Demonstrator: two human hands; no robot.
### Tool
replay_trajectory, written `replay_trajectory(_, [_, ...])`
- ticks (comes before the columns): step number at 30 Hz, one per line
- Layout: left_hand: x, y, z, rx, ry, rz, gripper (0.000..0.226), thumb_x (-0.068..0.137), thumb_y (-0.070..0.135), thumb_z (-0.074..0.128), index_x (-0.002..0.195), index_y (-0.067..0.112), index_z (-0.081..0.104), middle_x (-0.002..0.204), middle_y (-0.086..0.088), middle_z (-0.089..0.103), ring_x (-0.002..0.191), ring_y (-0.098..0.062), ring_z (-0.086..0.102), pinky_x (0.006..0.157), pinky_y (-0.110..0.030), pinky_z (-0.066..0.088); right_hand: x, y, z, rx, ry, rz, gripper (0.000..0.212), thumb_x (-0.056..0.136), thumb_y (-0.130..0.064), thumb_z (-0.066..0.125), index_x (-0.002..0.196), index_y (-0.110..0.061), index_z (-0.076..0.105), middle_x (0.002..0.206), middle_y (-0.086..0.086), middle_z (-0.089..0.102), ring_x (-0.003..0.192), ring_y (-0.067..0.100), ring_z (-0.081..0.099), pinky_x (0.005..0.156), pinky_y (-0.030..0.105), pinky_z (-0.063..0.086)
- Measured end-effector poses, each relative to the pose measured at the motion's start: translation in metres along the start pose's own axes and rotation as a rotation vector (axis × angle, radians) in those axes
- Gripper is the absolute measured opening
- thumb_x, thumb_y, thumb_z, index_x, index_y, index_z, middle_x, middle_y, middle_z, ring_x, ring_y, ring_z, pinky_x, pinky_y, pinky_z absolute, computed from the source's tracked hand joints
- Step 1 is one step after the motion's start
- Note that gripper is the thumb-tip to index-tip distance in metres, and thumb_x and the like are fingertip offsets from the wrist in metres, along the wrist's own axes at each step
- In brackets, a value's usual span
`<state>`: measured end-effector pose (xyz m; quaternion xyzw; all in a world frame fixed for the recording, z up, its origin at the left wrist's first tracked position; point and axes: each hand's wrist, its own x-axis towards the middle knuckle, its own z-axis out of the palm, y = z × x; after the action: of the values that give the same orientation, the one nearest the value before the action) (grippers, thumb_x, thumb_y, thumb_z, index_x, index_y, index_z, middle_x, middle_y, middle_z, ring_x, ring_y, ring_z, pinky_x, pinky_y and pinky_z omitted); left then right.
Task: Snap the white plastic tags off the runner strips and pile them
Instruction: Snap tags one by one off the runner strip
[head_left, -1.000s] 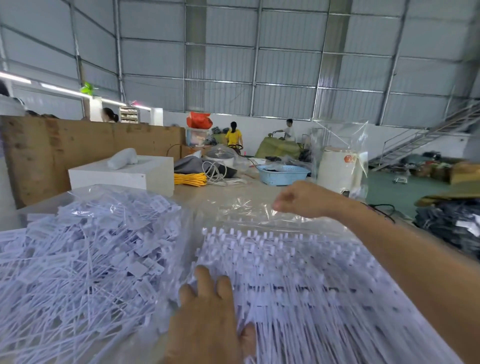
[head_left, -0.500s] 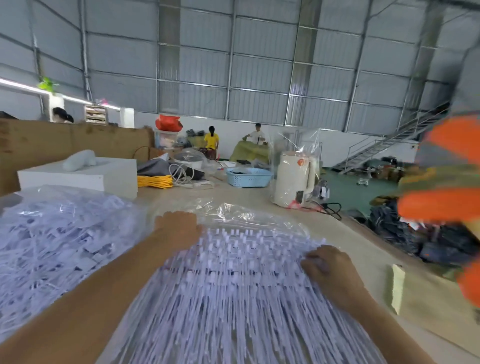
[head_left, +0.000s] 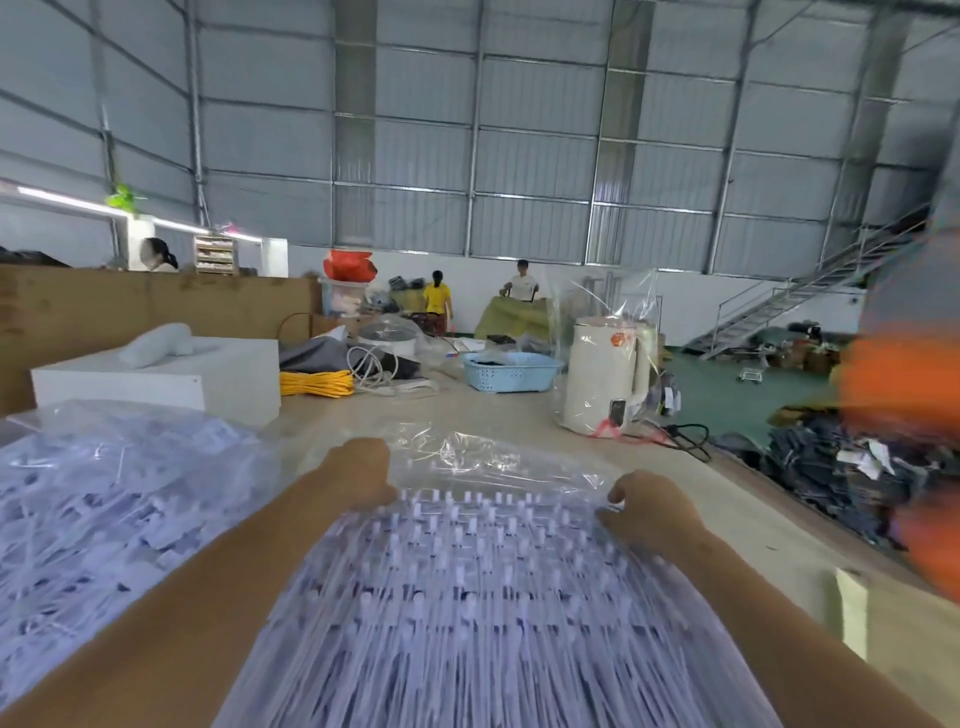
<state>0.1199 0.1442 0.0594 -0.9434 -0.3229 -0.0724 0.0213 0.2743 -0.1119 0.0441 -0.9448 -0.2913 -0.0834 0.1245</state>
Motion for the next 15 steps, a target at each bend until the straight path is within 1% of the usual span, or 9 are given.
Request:
replay_trajectory(2, [0.003, -0.002, -0.007, -0.042, 0.069, -0.005, 0.032, 0.088, 0.031, 0.059, 0.102, 0.003, 0.062, 0.109, -0.012, 0.063, 0.102, -0.026, 0.058, 0.078, -0.029, 0.043, 0.010, -0.002, -0.002, 0.071, 0.039, 0.016, 0.022, 0.092, -0.028, 0.058, 0.082, -0.009, 0.061, 0.084, 0.005, 0.061, 0.071, 0.012, 0.054, 0.062, 0.017, 0.042])
replay_trajectory(3, [0.004, -0.004, -0.013, -0.070, 0.107, -0.010, 0.031, 0.089, 0.032, 0.059, 0.099, 0.003, 0.064, 0.105, -0.012, 0.064, 0.099, -0.025, 0.059, 0.077, -0.029, 0.043, 0.014, -0.003, -0.004, 0.130, 0.081, 0.030, 0.033, 0.092, -0.029, 0.057, 0.065, -0.011, 0.053, 0.068, 0.003, 0.053, 0.060, 0.010, 0.047, 0.055, 0.017, 0.037])
replay_trajectory(4, [0.004, -0.004, -0.020, -0.089, 0.140, -0.013, 0.031, 0.090, 0.034, 0.058, 0.095, 0.003, 0.065, 0.099, -0.012, 0.065, 0.096, -0.025, 0.060, 0.076, -0.030, 0.043, 0.017, -0.004, -0.008, 0.183, 0.111, 0.036, 0.040, 0.093, -0.029, 0.056, 0.058, -0.013, 0.044, 0.061, 0.001, 0.045, 0.054, 0.009, 0.040, 0.053, 0.019, 0.037])
replay_trajectory(5, [0.003, -0.005, -0.029, -0.081, 0.171, -0.002, 0.032, 0.092, 0.035, 0.057, 0.090, 0.004, 0.065, 0.093, -0.011, 0.065, 0.093, -0.025, 0.061, 0.075, -0.030, 0.044, 0.019, -0.005, -0.011, 0.247, 0.160, 0.034, 0.039, 0.094, -0.030, 0.055, 0.060, -0.012, 0.045, 0.062, 0.001, 0.046, 0.055, 0.011, 0.040, 0.057, 0.023, 0.041])
replay_trajectory(7, [-0.002, -0.003, -0.048, -0.033, 0.231, 0.035, 0.032, 0.094, 0.034, 0.053, 0.083, 0.005, 0.061, 0.083, -0.010, 0.059, 0.092, -0.027, 0.061, 0.073, -0.032, 0.045, 0.020, -0.008, -0.022, 0.380, 0.287, 0.019, 0.029, 0.096, -0.030, 0.052, 0.091, -0.003, 0.060, 0.086, 0.012, 0.062, 0.073, 0.017, 0.050, 0.073, 0.030, 0.046])
replay_trajectory(8, [-0.005, -0.001, -0.058, -0.036, 0.272, 0.051, 0.033, 0.095, 0.033, 0.051, 0.082, 0.004, 0.059, 0.081, -0.012, 0.057, 0.091, -0.028, 0.061, 0.073, -0.034, 0.045, 0.018, -0.009, -0.027, 0.429, 0.330, 0.009, 0.035, 0.097, -0.031, 0.050, 0.110, 0.000, 0.059, 0.103, 0.017, 0.064, 0.084, 0.021, 0.055, 0.078, 0.032, 0.046])
replay_trajectory(10, [-0.013, 0.004, -0.076, -0.099, 0.368, 0.071, 0.036, 0.096, 0.031, 0.049, 0.078, 0.001, 0.057, 0.081, -0.019, 0.059, 0.085, -0.032, 0.061, 0.071, -0.036, 0.045, 0.010, -0.010, -0.036, 0.508, 0.368, -0.028, 0.038, 0.099, -0.026, 0.047, 0.125, 0.000, 0.055, 0.118, 0.018, 0.062, 0.096, 0.028, 0.061, 0.082, 0.032, 0.050])
replay_trajectory(13, [-0.037, 0.012, -0.099, -0.160, 0.529, 0.109, 0.039, 0.097, 0.028, 0.050, 0.067, 0.004, 0.054, 0.070, -0.016, 0.057, 0.074, -0.031, 0.058, 0.065, -0.034, 0.044, -0.013, -0.008, -0.047, 0.677, 0.469, -0.093, 0.030, 0.099, -0.011, 0.043, 0.124, -0.001, 0.058, 0.100, 0.015, 0.067, 0.077, 0.018, 0.064, 0.064, 0.013, 0.049])
replay_trajectory(15, [-0.062, 0.012, -0.107, -0.163, 0.628, 0.163, 0.037, 0.096, 0.028, 0.050, 0.067, 0.006, 0.054, 0.069, -0.013, 0.055, 0.071, -0.029, 0.055, 0.065, -0.034, 0.041, -0.035, -0.004, -0.055, 0.704, 0.626, -0.110, 0.030, 0.097, -0.009, 0.047, 0.125, -0.006, 0.059, 0.089, 0.003, 0.065, 0.075, 0.009, 0.063, 0.065, 0.012, 0.044])
